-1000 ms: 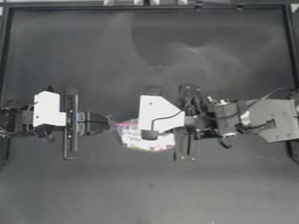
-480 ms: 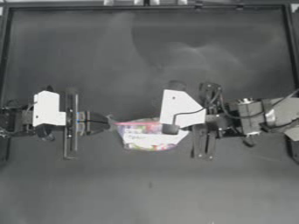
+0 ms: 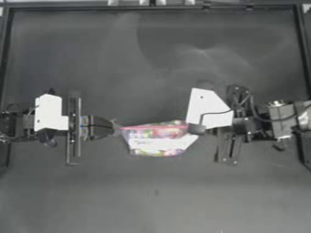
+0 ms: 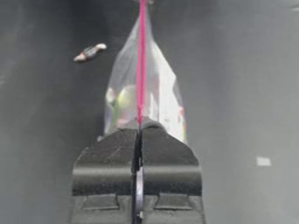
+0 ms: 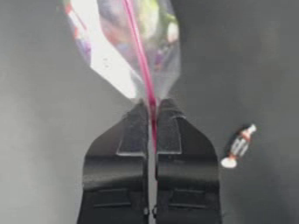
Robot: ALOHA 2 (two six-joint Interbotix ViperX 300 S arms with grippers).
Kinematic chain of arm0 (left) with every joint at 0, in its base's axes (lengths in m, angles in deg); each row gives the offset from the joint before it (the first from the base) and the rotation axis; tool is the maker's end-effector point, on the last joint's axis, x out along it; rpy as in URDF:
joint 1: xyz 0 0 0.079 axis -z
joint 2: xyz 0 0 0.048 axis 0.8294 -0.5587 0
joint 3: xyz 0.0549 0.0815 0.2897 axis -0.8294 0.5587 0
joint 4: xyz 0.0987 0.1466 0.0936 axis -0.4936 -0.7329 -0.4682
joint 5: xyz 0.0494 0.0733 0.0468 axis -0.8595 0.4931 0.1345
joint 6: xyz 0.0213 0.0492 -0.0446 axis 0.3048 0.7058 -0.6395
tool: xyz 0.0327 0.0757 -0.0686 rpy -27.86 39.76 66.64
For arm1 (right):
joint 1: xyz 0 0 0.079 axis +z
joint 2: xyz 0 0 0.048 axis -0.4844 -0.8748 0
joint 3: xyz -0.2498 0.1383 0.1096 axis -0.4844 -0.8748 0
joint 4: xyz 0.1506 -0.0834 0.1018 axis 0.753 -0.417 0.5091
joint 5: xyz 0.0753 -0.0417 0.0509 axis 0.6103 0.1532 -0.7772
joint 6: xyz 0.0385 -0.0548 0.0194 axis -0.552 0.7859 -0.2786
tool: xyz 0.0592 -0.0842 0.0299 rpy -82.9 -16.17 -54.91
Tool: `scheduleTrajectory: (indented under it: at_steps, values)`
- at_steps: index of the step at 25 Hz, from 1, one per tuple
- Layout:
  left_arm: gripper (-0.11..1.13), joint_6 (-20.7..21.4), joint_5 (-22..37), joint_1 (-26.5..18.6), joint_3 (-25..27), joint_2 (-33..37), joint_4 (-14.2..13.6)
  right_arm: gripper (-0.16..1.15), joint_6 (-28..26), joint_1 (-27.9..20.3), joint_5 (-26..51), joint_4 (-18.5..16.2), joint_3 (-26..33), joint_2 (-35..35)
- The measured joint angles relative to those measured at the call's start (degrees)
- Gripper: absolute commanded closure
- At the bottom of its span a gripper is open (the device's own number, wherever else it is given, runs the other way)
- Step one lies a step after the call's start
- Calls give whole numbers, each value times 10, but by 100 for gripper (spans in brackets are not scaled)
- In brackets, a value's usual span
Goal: Put candy in bag
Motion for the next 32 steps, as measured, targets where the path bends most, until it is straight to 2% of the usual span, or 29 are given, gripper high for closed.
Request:
scheduleTrajectory:
  at_steps: [32]
  values:
    - [98,0,-1,-4,-1,0,1,92,-11,1,-1,-2,-38,44]
